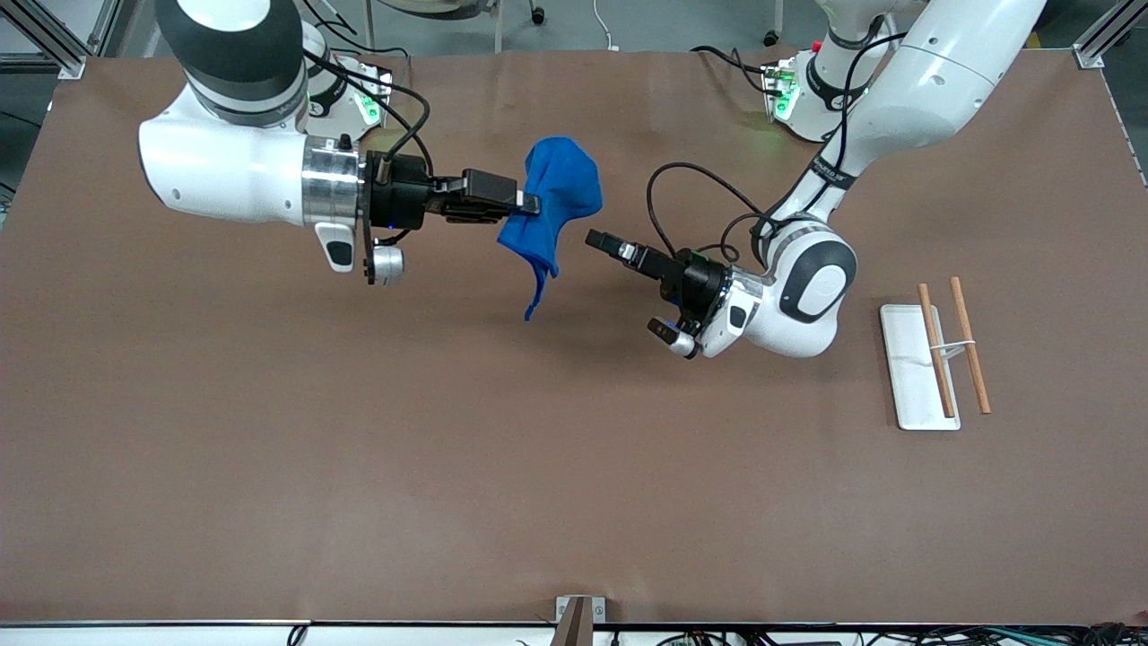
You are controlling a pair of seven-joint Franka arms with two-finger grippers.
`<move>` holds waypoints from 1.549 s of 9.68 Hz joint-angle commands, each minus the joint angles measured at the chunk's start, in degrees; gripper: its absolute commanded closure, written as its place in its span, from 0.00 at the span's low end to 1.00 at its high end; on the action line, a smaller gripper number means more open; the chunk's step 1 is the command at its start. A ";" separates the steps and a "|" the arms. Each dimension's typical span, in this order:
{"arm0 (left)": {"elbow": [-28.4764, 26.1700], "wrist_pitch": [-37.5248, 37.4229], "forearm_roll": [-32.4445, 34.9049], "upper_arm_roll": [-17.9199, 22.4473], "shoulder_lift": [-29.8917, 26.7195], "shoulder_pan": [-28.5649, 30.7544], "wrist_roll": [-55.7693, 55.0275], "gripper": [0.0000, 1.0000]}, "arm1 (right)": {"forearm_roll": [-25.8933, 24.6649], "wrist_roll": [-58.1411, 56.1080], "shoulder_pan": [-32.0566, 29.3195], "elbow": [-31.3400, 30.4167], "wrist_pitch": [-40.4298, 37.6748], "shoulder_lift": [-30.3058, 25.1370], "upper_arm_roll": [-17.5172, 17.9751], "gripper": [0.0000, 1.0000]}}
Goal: Right arm passes towel to left arm to hang
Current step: 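Grasp the hanging towel with the left gripper beside the right gripper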
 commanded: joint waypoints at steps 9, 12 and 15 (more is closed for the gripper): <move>-4.06 -11.44 -1.03 -0.89 0.98 2.80 -4.40 0.16 | 7.78 1.10 2.76 -1.37 2.42 1.28 -0.37 1.00; -3.36 -11.27 -1.11 -0.98 1.32 2.28 -4.32 0.24 | 7.69 1.10 2.76 -1.46 2.42 1.28 -0.37 1.00; -3.27 -10.92 -2.26 -0.89 1.41 2.37 -4.32 0.79 | 7.69 1.10 2.93 -1.46 2.51 1.36 -0.37 1.00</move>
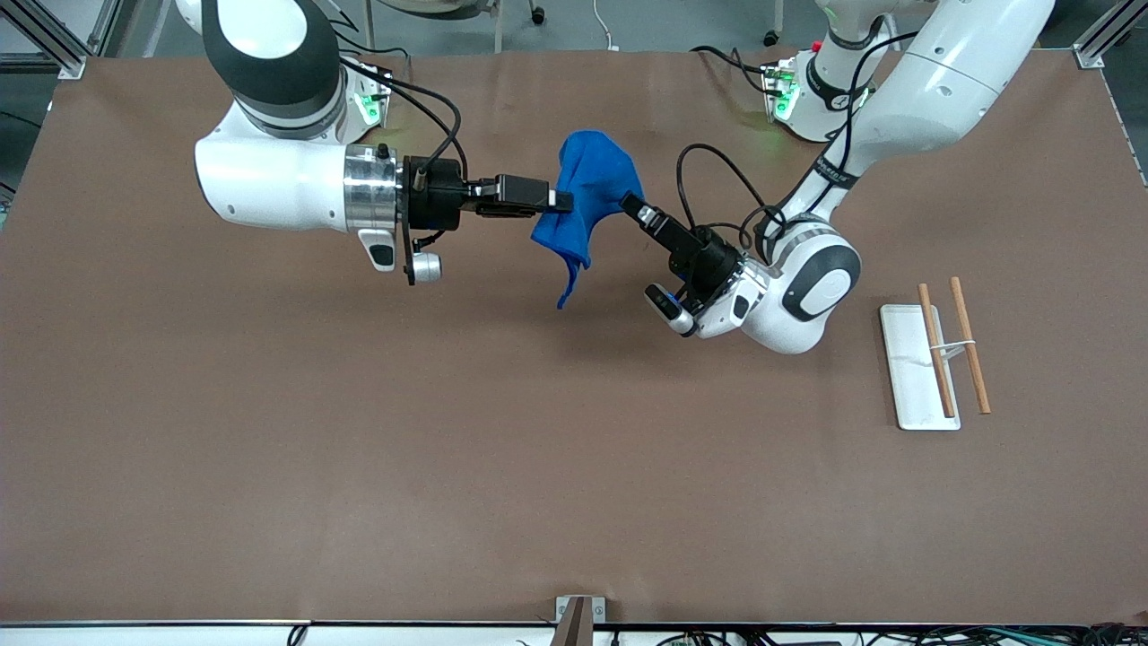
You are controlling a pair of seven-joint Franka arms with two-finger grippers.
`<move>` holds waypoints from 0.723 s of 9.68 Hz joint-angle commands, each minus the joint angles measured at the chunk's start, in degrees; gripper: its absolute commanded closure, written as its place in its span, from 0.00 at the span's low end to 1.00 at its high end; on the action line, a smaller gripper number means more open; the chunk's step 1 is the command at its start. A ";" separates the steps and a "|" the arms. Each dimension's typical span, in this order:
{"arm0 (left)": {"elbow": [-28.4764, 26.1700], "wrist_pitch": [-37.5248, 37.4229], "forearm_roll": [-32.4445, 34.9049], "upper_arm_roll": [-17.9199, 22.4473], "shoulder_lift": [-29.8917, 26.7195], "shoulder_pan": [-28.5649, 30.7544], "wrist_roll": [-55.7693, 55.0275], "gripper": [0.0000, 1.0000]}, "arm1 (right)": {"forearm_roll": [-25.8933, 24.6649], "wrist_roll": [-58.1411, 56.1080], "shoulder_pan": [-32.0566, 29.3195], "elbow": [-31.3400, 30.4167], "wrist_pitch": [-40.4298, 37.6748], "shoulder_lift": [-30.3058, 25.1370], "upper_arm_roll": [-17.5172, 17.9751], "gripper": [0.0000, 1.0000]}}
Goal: Right arm passes towel to left arm to hang
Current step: 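Grasp the hanging towel with the left gripper beside the right gripper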
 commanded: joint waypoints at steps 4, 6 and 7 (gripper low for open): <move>0.91 1.51 -0.67 0.32 0.95 1.66 -0.28 1.00 | 1.50 0.49 0.83 -0.72 0.62 -0.51 -0.36 1.00; 2.67 4.41 -0.23 0.84 0.34 2.18 -1.41 1.00 | 1.59 0.93 0.74 -0.63 0.54 -0.51 -0.36 0.89; 4.24 5.46 0.46 1.02 -0.10 3.49 -3.43 1.00 | 1.50 3.80 0.57 -0.45 0.62 -0.60 -0.45 0.01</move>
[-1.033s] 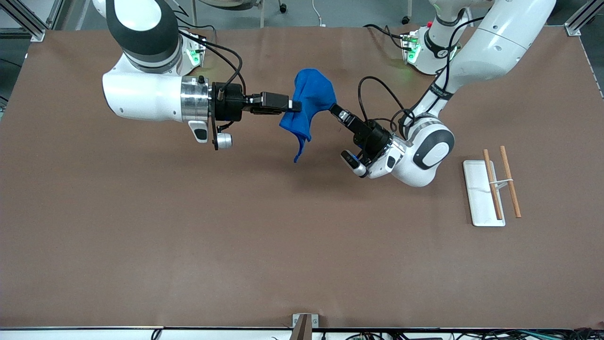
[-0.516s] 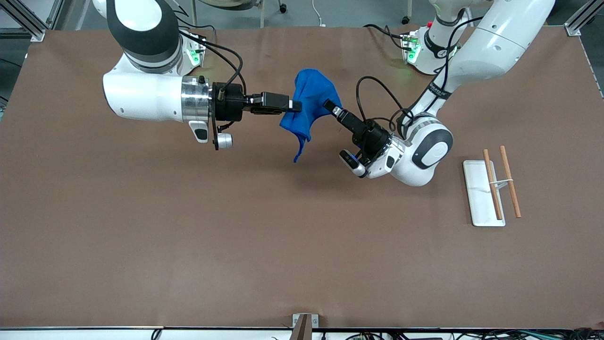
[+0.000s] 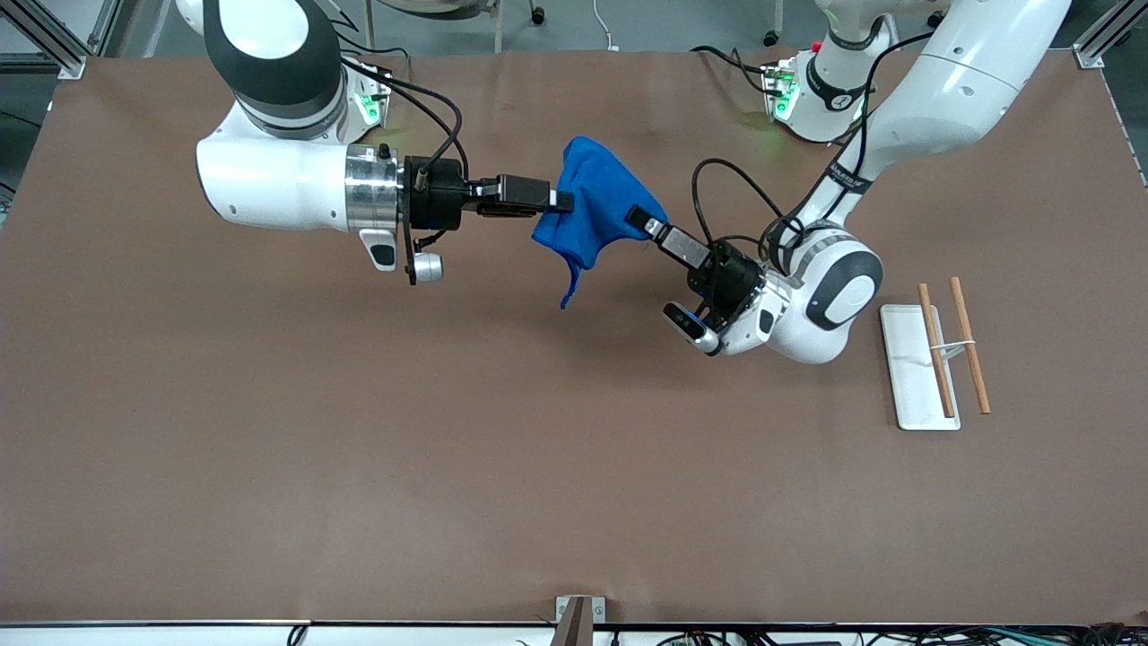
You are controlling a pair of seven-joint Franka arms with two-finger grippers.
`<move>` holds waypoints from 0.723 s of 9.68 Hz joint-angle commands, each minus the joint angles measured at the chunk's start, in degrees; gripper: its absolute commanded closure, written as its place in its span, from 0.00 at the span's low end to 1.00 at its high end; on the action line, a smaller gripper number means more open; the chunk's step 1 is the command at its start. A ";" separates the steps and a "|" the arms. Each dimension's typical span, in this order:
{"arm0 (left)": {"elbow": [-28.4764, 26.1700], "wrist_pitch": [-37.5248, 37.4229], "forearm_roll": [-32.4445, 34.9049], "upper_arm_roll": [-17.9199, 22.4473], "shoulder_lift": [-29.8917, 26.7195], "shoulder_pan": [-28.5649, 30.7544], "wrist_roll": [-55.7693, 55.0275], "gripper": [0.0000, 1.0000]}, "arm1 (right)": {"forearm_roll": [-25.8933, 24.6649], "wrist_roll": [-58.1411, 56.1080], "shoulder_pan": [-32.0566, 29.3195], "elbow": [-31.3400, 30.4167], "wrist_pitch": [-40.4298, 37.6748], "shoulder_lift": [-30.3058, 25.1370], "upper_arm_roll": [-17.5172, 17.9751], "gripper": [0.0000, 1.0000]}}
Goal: Right arm passes towel to left arm to hang
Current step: 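Grasp the hanging towel with the left gripper beside the right gripper, then carry the towel with the left gripper while the right gripper withdraws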
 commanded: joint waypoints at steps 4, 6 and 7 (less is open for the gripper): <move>7.04 3.65 11.99 2.20 -5.55 6.99 -13.78 1.00 | -11.87 3.30 -1.69 -0.37 3.26 -0.89 -1.14 0.00; 13.59 7.26 29.64 5.35 -8.64 7.25 -19.33 1.00 | -15.78 3.04 -6.34 -0.72 2.84 -0.97 -1.14 0.00; 17.90 7.27 38.72 6.15 -8.13 7.51 -21.45 1.00 | -19.80 2.77 -8.89 -1.24 2.14 -1.06 -1.14 0.00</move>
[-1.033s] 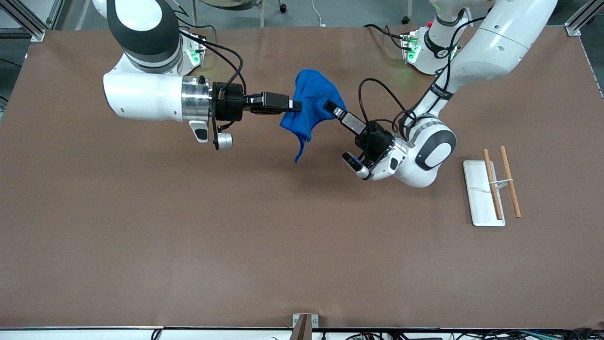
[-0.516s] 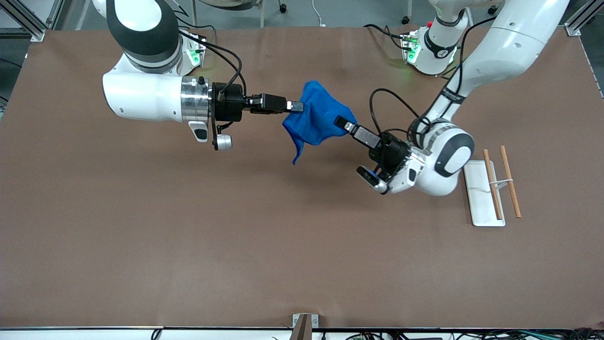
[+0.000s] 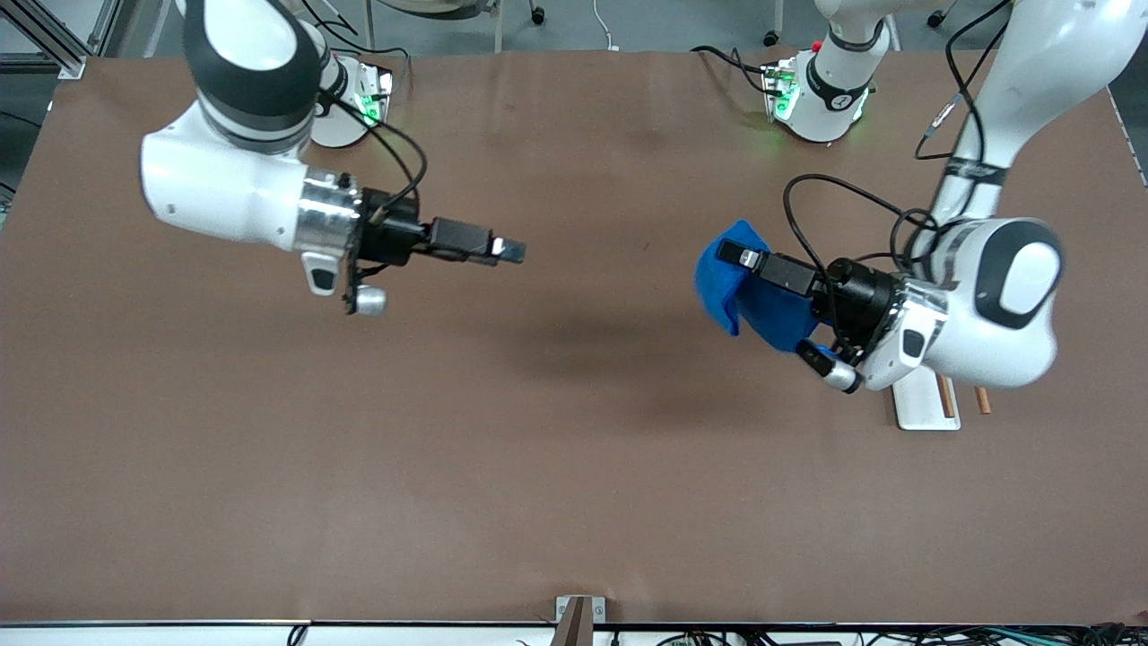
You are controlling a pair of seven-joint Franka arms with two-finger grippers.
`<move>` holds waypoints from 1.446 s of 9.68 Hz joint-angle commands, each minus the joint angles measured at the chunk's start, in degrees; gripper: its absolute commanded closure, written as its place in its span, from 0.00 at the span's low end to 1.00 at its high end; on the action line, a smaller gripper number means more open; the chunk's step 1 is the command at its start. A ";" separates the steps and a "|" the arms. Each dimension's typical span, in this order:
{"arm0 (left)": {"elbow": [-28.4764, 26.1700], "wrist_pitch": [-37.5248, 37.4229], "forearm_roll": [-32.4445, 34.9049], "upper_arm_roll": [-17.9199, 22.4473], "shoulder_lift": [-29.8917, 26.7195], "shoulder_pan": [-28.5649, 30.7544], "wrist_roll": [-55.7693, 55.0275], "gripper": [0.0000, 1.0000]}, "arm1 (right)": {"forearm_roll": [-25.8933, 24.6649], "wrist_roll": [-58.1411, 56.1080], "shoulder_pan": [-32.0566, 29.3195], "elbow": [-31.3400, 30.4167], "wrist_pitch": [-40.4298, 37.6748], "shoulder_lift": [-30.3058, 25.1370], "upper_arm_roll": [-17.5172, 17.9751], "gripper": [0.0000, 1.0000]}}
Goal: Right arm passes towel to left arm to hang
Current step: 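Carry the towel with the left gripper while the right gripper withdraws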
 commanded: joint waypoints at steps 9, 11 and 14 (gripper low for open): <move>6.66 7.17 57.55 5.05 -1.39 2.12 -17.57 1.00 | -60.55 -1.82 -25.85 -0.36 -8.26 -4.72 0.61 0.00; 6.31 7.97 64.35 4.96 -0.96 1.95 -24.77 1.00 | -60.83 -8.65 -30.06 -0.36 -10.71 -7.00 0.61 0.00; 5.43 8.06 69.73 5.49 -0.52 3.43 -29.91 0.99 | -64.85 -12.02 -31.93 -0.71 -16.95 -10.87 0.61 0.00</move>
